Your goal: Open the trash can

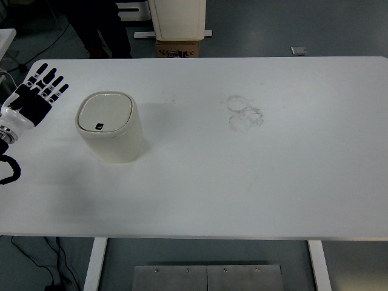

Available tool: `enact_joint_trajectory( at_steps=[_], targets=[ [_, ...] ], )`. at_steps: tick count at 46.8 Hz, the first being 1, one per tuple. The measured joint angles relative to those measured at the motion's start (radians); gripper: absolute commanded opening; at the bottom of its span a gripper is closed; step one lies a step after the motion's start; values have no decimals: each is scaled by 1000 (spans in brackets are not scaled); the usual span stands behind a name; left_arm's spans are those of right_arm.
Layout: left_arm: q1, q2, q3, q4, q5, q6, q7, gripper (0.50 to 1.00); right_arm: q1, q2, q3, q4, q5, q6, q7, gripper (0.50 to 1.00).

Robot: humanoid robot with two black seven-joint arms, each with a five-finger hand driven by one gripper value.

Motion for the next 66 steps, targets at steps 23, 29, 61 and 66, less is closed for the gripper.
enact_joint_trajectory(
  at_steps=[23, 29, 61, 66],
  targets=[
    [1, 3, 0, 0, -2, 0, -2, 1000, 0, 0, 0, 0, 0, 0, 0, 991],
    [-3, 7, 0, 0, -4, 0, -2, 1000, 0, 0, 0, 0, 0, 0, 0, 991],
    [-31, 33, 12, -9, 3, 0, 0, 1000, 0, 0, 0, 0, 0, 0, 0, 991],
    [-46, 59, 36, -36, 4, 0, 0, 1000, 0, 0, 0, 0, 0, 0, 0, 991]
  ],
)
